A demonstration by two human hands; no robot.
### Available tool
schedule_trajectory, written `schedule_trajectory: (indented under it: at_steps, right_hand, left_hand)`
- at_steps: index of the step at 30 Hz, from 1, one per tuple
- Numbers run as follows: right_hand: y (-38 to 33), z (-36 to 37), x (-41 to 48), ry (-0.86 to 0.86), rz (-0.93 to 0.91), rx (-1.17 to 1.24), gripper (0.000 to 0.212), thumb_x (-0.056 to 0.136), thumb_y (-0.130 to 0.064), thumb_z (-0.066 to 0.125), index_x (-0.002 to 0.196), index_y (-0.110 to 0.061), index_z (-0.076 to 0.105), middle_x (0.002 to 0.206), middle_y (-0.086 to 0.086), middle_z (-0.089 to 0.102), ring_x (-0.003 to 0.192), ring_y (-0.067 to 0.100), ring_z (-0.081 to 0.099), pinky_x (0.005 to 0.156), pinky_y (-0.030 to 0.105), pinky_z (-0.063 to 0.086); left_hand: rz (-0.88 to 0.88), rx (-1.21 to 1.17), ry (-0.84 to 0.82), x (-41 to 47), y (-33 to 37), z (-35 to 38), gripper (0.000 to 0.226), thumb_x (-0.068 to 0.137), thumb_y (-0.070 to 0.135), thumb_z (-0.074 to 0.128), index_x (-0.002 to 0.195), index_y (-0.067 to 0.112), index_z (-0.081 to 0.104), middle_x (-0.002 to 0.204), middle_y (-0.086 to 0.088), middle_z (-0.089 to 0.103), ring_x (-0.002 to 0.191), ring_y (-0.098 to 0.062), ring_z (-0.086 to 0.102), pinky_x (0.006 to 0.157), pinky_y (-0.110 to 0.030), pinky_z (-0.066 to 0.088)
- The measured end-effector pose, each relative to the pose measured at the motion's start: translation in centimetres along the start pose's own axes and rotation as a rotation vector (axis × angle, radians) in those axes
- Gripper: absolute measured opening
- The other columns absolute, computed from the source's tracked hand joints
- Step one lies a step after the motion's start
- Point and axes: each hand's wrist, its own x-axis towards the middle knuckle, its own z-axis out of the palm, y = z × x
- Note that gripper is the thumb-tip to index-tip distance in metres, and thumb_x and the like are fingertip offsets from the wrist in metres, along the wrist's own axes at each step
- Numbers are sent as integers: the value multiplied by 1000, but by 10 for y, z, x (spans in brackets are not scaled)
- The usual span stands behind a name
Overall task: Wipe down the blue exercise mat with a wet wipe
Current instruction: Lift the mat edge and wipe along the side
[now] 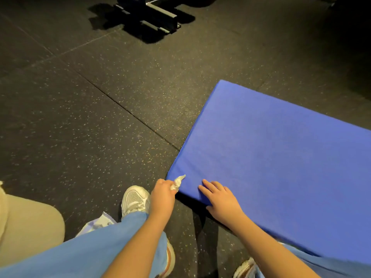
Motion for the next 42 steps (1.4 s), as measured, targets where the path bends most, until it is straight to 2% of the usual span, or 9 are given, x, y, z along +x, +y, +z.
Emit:
schedule_trajectory:
  at_steps: [5,10,13,16,20,25,31,36,42]
  right_hand:
    - [-3,-7,9,89,66,150,44,93,-36,51,135,-22,51,148,-7,40,131,22,37,99,35,35]
    - [12,-9,10,160,103,303,29,91,-21,54,117,-13,64,127,1,58,116,27,50,90,37,44]
    - [21,0,3,246,182,425,21,92,-19,57,109,-10,66,113,2,65,105,27,54,83,36,45]
    - [21,10,-4,278,152,435,15,93,-22,58,101,-13,65,101,-1,65,96,26,55,73,32,42]
    - [4,14,0,310,39,419,33,86,-26,56,115,-11,63,111,4,64,97,30,59,72,39,51]
    - [-26,17,27,258,-101,201,61,74,-29,78,130,-16,56,125,9,60,90,30,64,68,37,54]
    - [-42,16,54,346,-13,249,49,93,-36,55,137,-18,46,138,3,49,103,27,54,83,37,44]
    - [-41,18,70,345,-99,212,29,87,-31,66,112,-15,63,128,4,57,92,28,58,73,38,48]
    - [-30,29,56,348,-17,191,27,72,-27,82,67,-9,62,81,5,61,69,28,56,56,35,49]
  left_hand:
    - [-42,-60,97,-7,11,-1,21,90,27,64,85,8,60,93,-9,55,79,-27,54,69,-38,39]
    - [37,-97,86,-14,13,13,16,87,24,68,82,9,66,94,0,47,76,-22,57,67,-32,38]
    - [133,-76,9,-12,15,21,26,88,37,66,86,11,70,91,-1,56,79,-21,58,72,-35,44]
    - [232,17,-54,-13,22,25,23,93,29,59,99,10,70,97,-6,66,90,-24,60,77,-36,43]
    - [210,-21,42,-3,15,19,21,93,14,56,110,12,68,104,-7,64,99,-25,57,81,-37,44]
    - [52,-68,175,10,5,5,27,88,8,61,114,10,66,113,-7,57,109,-24,51,90,-29,40]
    - [-92,-161,114,12,2,2,29,98,9,44,118,10,64,116,-7,62,107,-23,56,89,-32,42]
    - [-137,-262,26,8,7,-2,31,94,9,45,117,14,65,108,-3,69,99,-22,60,88,-36,48]
    - [-229,-175,1,23,-2,1,41,92,4,45,132,7,52,130,-14,52,116,-31,51,96,-40,42]
